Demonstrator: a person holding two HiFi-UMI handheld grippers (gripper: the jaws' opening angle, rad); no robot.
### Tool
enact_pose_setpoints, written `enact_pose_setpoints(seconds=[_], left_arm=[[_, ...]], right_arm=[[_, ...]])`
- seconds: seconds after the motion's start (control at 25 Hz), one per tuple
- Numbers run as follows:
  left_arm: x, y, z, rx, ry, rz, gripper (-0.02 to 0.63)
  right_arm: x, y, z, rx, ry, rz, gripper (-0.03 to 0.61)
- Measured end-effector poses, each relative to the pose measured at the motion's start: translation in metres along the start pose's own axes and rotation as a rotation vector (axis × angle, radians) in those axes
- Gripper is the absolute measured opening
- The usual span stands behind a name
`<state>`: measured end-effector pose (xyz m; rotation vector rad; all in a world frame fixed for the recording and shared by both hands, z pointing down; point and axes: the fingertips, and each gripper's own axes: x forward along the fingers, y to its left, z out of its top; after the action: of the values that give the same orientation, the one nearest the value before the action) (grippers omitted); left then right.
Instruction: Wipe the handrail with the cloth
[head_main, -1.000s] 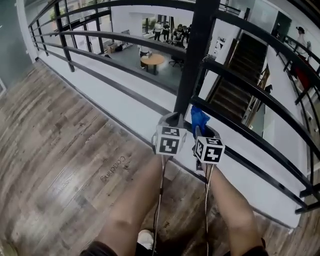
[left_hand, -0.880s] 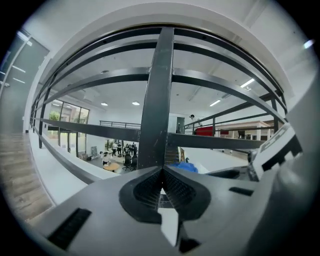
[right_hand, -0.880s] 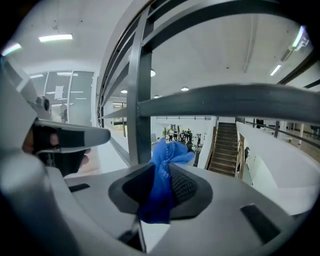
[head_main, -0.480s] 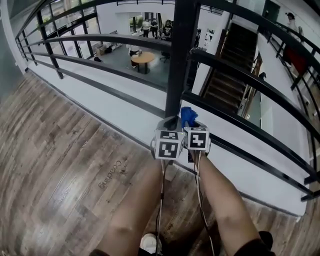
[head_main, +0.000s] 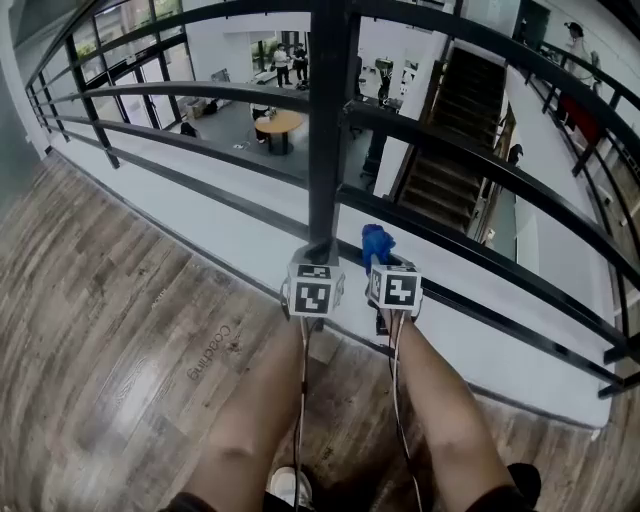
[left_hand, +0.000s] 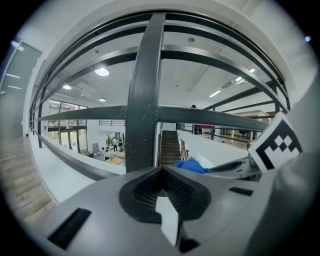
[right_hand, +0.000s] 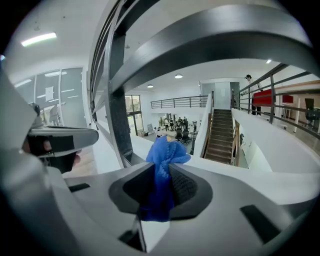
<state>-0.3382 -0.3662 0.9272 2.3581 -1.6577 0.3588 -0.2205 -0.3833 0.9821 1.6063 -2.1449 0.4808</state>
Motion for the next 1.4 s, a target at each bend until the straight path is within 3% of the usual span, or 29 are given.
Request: enact_pose_setpoints(seconds=[0.28,0.48,0.56,0.76,0.92,1.08,1.2,1.4], left_arm=[[0.006,-0.045,0.007,0.054,0.007,-0.049,0.005],[0.015,-0.09,0.016,0.205,-0.022,-0.065,0.005],[0.017,-0.109,0.017,0.228,-0.018,-0.088,0.005],[0.028,-0.154,0.014,0.129,0.023,-0.159,0.005],[0.036,-0.188,0.015,0.157,0.036,-0.206,0.005],[0.033,-0.238,0.005,0.11,0.089,-0.25,0.005],[0.03,-0.283,0.008,0.081,0.079,-0.306,0.005],[0.038,-0.347,0.02,0.123,0.069,-0.372,0.005]], right_arm=[[-0.036,-0.063,-0.015,0.042,-0.008,-0.055,0.095],[-0.067,-0.124,-0.029,0.062,-0.001,-0.126,0.095],[-0.08,-0.145,-0.036,0.039,0.009,-0.146,0.095],[-0.112,-0.196,-0.051,0.024,0.023,-0.169,0.095],[-0.136,-0.229,-0.056,0.028,0.028,-0.18,0.095],[-0.167,-0.263,-0.069,0.055,0.018,-0.202,0.095],[-0.188,-0.287,-0.078,0.068,0.009,-0.224,0.095],[-0.225,-0.343,-0.101,0.076,0.027,-0.25,0.095]])
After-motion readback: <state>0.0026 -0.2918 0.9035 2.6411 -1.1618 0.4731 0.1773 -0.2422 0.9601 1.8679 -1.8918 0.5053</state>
